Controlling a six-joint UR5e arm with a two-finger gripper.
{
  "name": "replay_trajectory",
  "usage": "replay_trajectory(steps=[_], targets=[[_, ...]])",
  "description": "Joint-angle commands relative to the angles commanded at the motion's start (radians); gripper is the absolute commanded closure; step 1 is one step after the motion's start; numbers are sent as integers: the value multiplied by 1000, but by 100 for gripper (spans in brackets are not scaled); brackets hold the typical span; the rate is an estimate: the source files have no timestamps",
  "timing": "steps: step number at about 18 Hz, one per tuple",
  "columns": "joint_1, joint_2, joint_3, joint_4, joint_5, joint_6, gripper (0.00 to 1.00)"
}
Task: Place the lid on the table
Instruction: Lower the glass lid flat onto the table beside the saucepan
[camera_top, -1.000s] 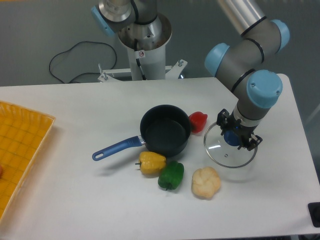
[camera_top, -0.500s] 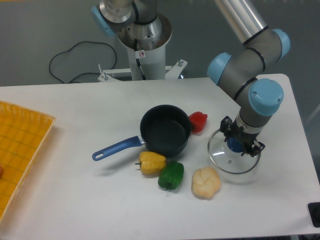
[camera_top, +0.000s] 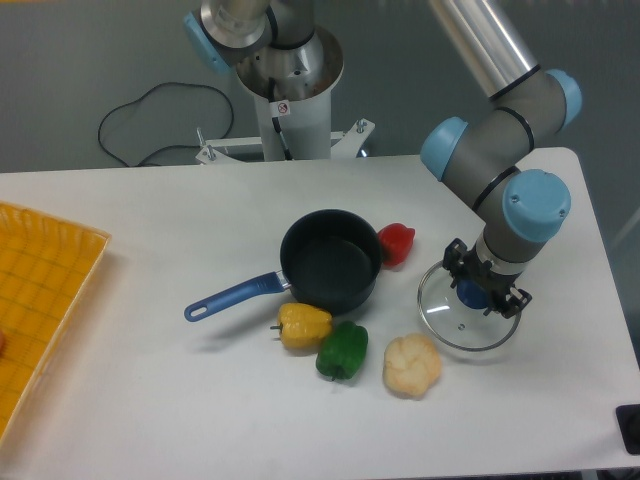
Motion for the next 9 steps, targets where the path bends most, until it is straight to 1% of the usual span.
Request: replay_trajectory(steps=[6,9], targets=[[9,-21,0,18,-5,0,56],[9,-23,0,25,-3,-2,56]])
